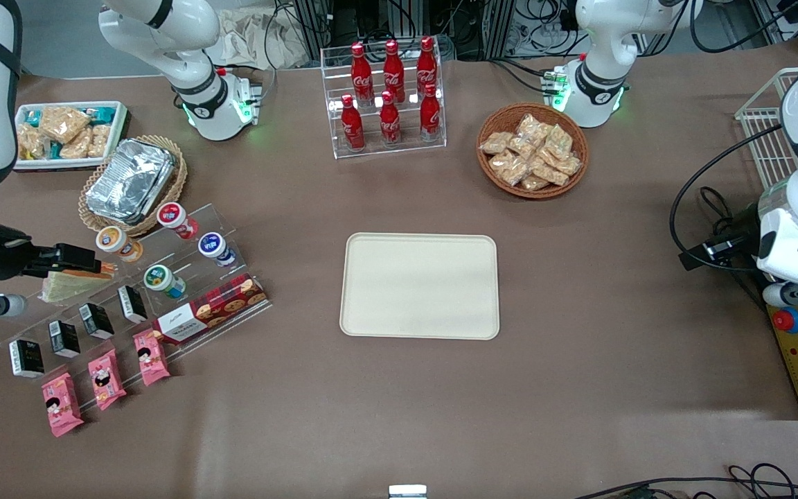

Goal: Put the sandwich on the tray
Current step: 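Move the right gripper toward the wrapped sandwich in the acrylic rack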

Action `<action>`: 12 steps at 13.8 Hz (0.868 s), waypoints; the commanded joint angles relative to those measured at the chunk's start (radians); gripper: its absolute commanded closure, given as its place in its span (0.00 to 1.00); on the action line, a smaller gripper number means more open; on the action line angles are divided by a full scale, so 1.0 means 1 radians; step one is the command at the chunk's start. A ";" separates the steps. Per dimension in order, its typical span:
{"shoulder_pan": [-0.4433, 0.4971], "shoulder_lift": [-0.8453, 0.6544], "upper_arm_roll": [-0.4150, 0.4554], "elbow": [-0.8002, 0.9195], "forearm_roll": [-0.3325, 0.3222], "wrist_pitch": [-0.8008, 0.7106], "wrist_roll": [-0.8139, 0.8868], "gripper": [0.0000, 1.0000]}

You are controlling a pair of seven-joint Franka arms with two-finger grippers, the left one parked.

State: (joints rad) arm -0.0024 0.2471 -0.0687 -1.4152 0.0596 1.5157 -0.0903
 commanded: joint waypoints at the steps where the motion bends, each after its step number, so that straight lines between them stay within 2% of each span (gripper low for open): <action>1: 0.005 -0.005 0.003 0.005 -0.015 0.001 0.012 0.01; 7: -0.011 -0.003 -0.006 -0.001 -0.017 -0.011 0.014 0.01; 12: -0.021 -0.067 -0.020 -0.027 -0.029 -0.061 0.188 0.01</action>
State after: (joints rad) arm -0.0128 0.2303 -0.0934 -1.4185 0.0469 1.4807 0.0376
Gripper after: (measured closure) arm 0.004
